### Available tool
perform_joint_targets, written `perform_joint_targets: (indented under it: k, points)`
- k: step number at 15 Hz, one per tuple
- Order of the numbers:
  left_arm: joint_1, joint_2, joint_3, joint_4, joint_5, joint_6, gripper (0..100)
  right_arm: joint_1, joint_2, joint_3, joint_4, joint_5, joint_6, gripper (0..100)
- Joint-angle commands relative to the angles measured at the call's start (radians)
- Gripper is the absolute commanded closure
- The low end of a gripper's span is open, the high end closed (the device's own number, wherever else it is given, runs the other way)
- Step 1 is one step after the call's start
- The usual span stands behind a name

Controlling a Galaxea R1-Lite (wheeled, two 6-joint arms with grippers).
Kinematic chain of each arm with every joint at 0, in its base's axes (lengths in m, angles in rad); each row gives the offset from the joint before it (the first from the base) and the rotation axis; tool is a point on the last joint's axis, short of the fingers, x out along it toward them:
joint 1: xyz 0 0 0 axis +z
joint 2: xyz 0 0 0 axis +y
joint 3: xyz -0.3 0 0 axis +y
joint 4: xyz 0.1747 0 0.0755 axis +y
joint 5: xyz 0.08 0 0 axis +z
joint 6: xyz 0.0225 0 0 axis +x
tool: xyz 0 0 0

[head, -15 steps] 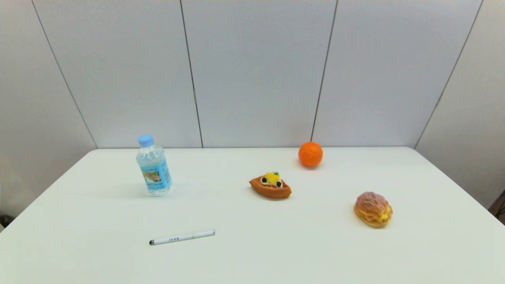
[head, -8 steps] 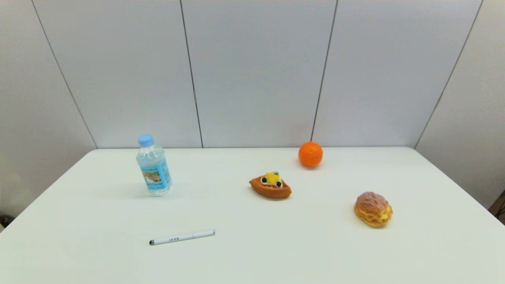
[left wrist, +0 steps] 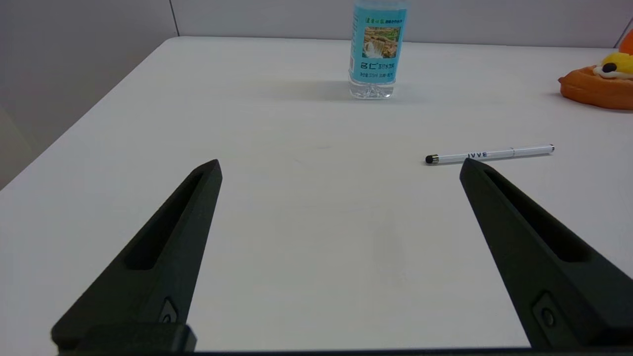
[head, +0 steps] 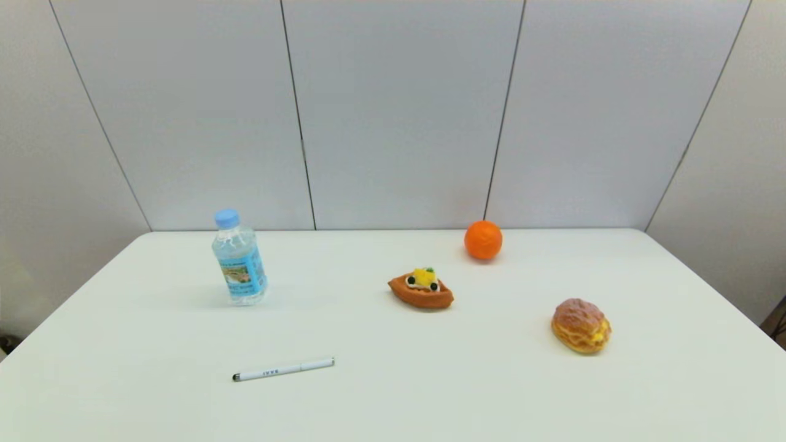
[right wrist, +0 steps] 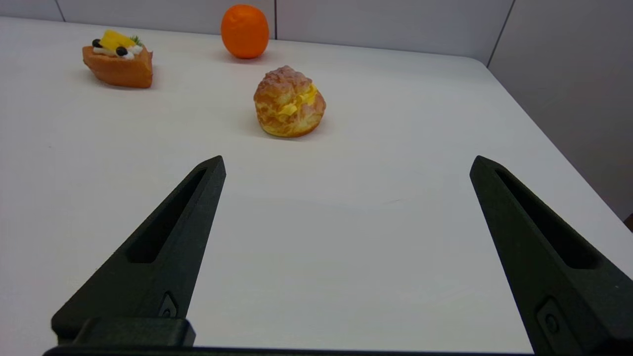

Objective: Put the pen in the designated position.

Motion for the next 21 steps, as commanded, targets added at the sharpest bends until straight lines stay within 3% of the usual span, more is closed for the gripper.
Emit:
perform_joint_targets:
  k: [1,9,12,15,17,21]
  points:
    - [0.003,0.175,-0.087,0.008,-0.001,0.006,0,0.001,0.000,0.000,0.000,0.001,-0.001,0]
    - [-0.035,0.976,-0.798,0.277,-0.020,0.242,0,0.001,0.000,0.000,0.000,0.001,-0.001,0]
    - [-0.073,1.220,-1.017,0.435,-0.092,0.483,0,0.000,0.000,0.000,-0.001,0.001,-0.001,0]
    - [-0.106,1.398,-1.242,0.734,-0.216,0.779,0,0.000,0.000,0.000,-0.001,0.001,-0.001,0]
    - [-0.121,1.474,-1.325,0.894,-0.248,0.925,0,0.001,0.000,0.000,-0.001,0.001,-0.001,0]
    - [-0.196,1.570,-1.361,0.986,-0.261,1.066,0,0.001,0.000,0.000,-0.001,0.001,-0.001,0]
